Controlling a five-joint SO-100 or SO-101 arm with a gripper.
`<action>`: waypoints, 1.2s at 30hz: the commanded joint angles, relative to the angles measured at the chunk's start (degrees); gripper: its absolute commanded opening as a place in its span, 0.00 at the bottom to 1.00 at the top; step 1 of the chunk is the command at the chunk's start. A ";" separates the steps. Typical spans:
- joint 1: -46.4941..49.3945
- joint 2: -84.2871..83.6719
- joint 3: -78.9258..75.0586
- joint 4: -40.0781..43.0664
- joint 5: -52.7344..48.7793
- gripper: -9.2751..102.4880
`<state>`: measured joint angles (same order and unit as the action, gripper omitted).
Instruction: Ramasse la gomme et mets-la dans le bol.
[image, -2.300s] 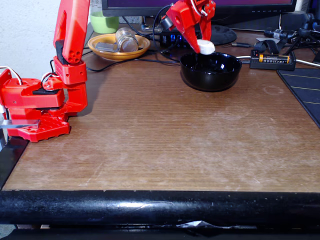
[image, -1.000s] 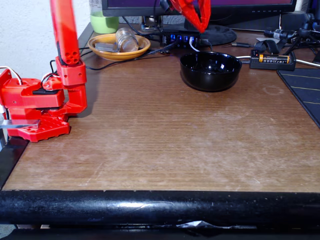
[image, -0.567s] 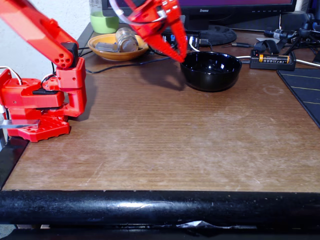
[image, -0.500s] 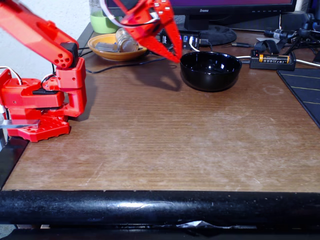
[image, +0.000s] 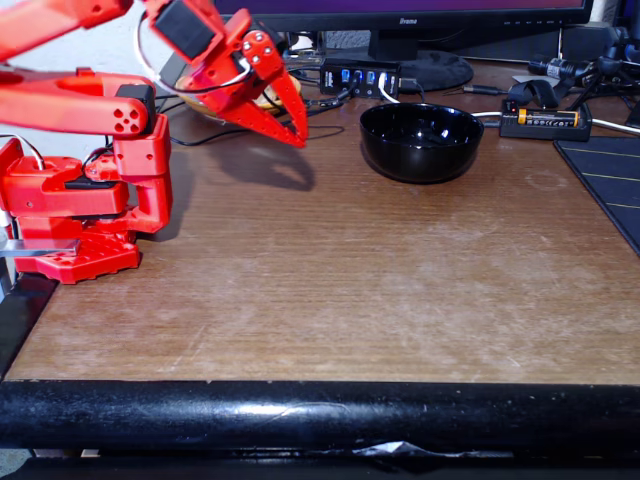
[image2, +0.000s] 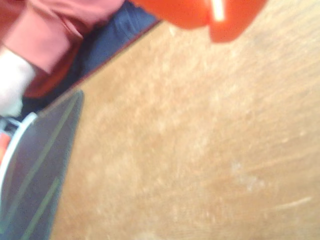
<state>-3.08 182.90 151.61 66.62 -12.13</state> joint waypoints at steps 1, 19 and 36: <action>-0.79 5.27 0.35 2.29 -0.18 0.03; -4.83 7.65 25.75 4.22 0.53 0.03; -3.69 7.65 26.54 0.44 3.69 0.04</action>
<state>-6.33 190.11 176.13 68.03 -8.26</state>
